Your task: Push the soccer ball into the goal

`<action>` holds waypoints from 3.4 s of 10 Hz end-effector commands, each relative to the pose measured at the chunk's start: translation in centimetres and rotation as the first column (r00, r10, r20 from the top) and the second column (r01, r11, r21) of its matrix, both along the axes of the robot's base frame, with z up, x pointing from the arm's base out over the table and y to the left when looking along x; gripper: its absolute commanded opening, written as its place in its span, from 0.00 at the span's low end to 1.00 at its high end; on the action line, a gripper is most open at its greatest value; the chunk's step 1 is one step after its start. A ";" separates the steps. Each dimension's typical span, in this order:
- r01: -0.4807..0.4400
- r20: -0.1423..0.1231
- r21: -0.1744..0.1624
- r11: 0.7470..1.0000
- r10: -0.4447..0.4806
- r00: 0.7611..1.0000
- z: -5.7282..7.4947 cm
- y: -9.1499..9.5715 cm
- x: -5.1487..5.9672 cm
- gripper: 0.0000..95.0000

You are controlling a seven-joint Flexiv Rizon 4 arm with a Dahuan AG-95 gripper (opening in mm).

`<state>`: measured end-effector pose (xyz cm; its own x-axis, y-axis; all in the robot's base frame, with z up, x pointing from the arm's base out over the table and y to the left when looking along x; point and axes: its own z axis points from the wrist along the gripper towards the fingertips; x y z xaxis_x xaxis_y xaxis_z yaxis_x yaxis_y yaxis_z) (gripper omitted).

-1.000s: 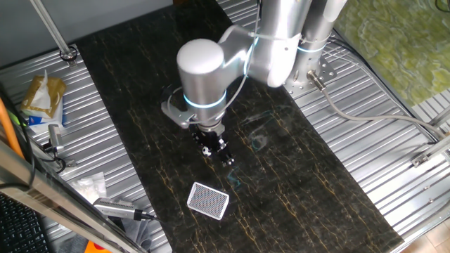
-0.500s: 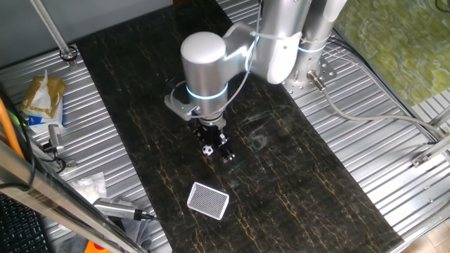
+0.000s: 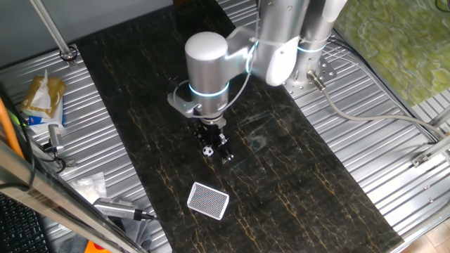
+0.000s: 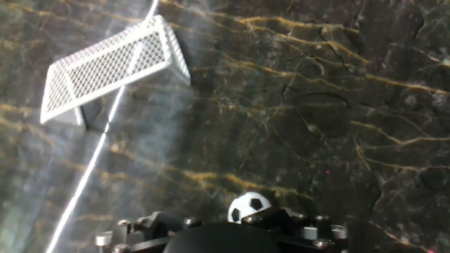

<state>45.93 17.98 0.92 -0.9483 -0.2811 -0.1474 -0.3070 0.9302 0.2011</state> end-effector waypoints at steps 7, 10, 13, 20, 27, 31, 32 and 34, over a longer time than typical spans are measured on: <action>0.076 -0.063 0.037 0.996 -0.073 0.995 2.3 3.8 2.7 1.00; 0.083 -0.089 0.034 0.996 -0.080 0.993 3.3 3.7 2.2 1.00; 0.113 -0.096 0.039 0.993 -0.109 0.989 3.5 4.1 1.2 1.00; 0.140 -0.103 0.034 0.990 -0.136 0.985 3.7 4.5 -0.4 0.80; 0.158 -0.100 0.048 0.986 -0.153 0.983 3.2 4.6 -1.3 0.80; 0.169 -0.084 0.056 0.984 -0.164 0.983 2.3 5.5 -0.1 0.80; 0.169 -0.083 0.056 0.984 -0.165 0.983 2.2 5.7 0.1 0.80; 0.172 -0.081 0.059 0.983 -0.167 0.983 2.3 6.2 0.9 0.80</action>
<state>47.19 24.30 3.23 -0.9905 -0.1048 -0.0895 -0.1259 0.9520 0.2791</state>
